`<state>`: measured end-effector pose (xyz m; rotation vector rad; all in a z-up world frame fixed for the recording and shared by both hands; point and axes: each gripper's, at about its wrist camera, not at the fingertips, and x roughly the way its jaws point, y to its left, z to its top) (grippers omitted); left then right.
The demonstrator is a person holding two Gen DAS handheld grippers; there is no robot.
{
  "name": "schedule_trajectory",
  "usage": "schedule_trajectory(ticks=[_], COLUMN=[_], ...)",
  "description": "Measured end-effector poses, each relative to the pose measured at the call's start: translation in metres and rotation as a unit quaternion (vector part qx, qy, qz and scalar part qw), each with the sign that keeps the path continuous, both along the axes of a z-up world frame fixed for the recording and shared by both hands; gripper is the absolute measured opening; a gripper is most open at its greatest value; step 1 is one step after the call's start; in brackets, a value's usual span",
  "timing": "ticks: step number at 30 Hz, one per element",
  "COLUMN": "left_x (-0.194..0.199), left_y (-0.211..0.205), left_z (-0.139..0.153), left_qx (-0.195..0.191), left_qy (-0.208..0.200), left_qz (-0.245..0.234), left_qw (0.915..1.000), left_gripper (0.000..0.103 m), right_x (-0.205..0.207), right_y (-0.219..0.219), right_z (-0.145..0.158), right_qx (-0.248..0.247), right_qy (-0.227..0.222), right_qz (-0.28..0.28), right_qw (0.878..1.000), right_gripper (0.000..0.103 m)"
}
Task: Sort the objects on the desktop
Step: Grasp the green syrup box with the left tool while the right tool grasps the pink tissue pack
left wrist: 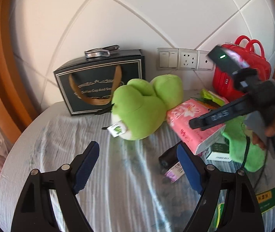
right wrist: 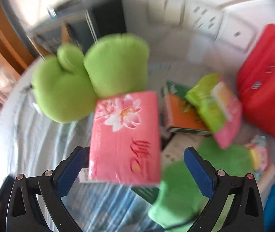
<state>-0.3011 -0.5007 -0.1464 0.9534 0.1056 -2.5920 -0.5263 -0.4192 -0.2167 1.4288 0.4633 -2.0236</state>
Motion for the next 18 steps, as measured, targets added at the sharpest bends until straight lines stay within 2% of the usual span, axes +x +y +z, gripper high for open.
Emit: schedule_trajectory(ticks=[3, 5, 6, 7, 9, 12, 13, 15, 18], left_x=[0.005, 0.005, 0.004, 0.003, 0.003, 0.001, 0.0, 0.002, 0.006], left_y=[-0.003, -0.002, 0.0, 0.004, 0.015, 0.039, 0.047, 0.067, 0.105], left_z=[-0.005, -0.009, -0.011, -0.013, -0.017, -0.023, -0.024, -0.025, -0.027], left_qx=[0.007, 0.009, 0.01, 0.011, 0.0, -0.013, -0.013, -0.017, -0.041], left_qy=[0.0, -0.006, -0.008, -0.009, -0.01, -0.012, -0.012, -0.008, -0.019], left_qz=[0.002, -0.004, -0.011, -0.025, -0.059, -0.14, -0.176, -0.261, -0.39], left_qw=[1.0, 0.9999, 0.9999, 0.9996, 0.9982, 0.9901, 0.9842, 0.9652, 0.9195], left_gripper=[0.082, 0.082, 0.082, 0.082, 0.082, 0.082, 0.082, 0.082, 0.082], right_x=[0.001, -0.001, -0.002, -0.004, -0.003, 0.007, 0.015, 0.033, 0.067], right_y=[-0.028, -0.041, -0.043, -0.04, -0.028, 0.006, 0.025, 0.059, 0.128], right_z=[-0.026, -0.048, -0.054, -0.057, -0.047, -0.02, -0.005, 0.02, 0.061], right_qx=[0.038, 0.093, 0.102, 0.088, 0.05, -0.048, -0.08, -0.121, -0.159], right_qy=[-0.007, 0.007, 0.011, 0.018, 0.021, -0.023, -0.032, -0.035, -0.01], right_qz=[0.012, 0.008, 0.004, -0.008, -0.029, -0.044, -0.045, -0.049, -0.078], right_qw=[0.999, 0.996, 0.995, 0.996, 0.998, 0.998, 0.995, 0.991, 0.984], right_gripper=[0.103, 0.102, 0.102, 0.091, 0.089, 0.088, 0.088, 0.088, 0.088])
